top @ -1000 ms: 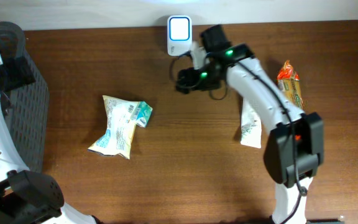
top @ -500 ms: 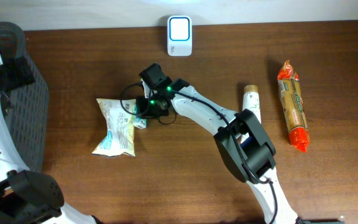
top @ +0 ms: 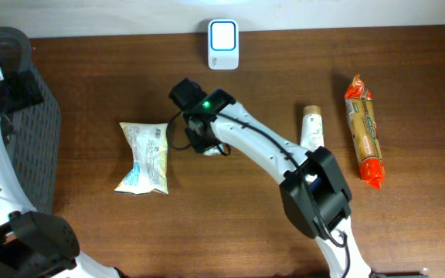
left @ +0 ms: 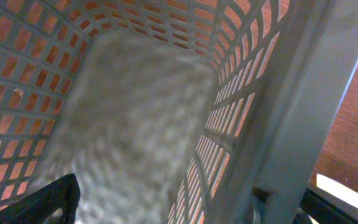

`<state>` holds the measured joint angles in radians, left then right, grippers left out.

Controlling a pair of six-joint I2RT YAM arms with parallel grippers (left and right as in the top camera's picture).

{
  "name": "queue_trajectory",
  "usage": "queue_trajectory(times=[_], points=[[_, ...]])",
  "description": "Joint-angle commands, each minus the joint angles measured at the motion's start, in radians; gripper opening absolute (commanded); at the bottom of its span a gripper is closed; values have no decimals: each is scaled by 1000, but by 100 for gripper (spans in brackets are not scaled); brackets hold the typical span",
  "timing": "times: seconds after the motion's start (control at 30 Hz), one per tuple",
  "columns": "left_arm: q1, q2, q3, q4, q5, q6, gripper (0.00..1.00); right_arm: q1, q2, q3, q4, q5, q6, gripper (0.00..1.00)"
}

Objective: Scan the item barcode
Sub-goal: 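Move the right gripper to the small green packet and grasp it, then lift the green packet and hold it in front of the scanner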

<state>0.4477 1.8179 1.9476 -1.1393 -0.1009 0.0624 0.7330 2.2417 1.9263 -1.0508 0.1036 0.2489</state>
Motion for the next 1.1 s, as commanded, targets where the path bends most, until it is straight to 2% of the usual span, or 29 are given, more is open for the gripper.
queue_trajectory(times=[0.0,0.13,0.17,0.23,0.27,0.33,0.43,0.67,0.77,0.9,0.93,1.0,1.07], points=[[7,2,-3,2,8,-6,99,23,37,-4,1,-106,-11,52],[7,2,-3,2,8,-6,99,-74,-21,24,3,-210,-10,55],[7,2,-3,2,8,-6,99,-139,-30,27,7,-307,-39,59],[7,2,-3,1,8,-6,99,-239,-23,24,8,-537,-190,62],[7,2,-3,2,8,-6,99,-295,-12,18,3,-669,-315,63],[7,2,-3,2,8,-6,99,-333,19,9,7,-706,-401,62],[7,2,-3,2,8,-6,99,-318,98,8,6,-758,-452,60],[7,2,-3,2,8,-6,99,-238,171,-6,-9,-768,-458,54],[7,2,-3,2,8,-6,99,-234,203,-6,-28,-766,-451,45],[7,2,-3,2,8,-6,99,-243,206,-6,-25,-794,-424,8],[7,2,-3,2,8,-6,99,-243,206,-6,-22,-827,-424,4],[7,2,-3,2,8,-6,99,-245,205,-5,-19,-882,-424,4],[7,2,-3,1,8,-6,99,-269,190,6,-55,-1027,-425,4]])
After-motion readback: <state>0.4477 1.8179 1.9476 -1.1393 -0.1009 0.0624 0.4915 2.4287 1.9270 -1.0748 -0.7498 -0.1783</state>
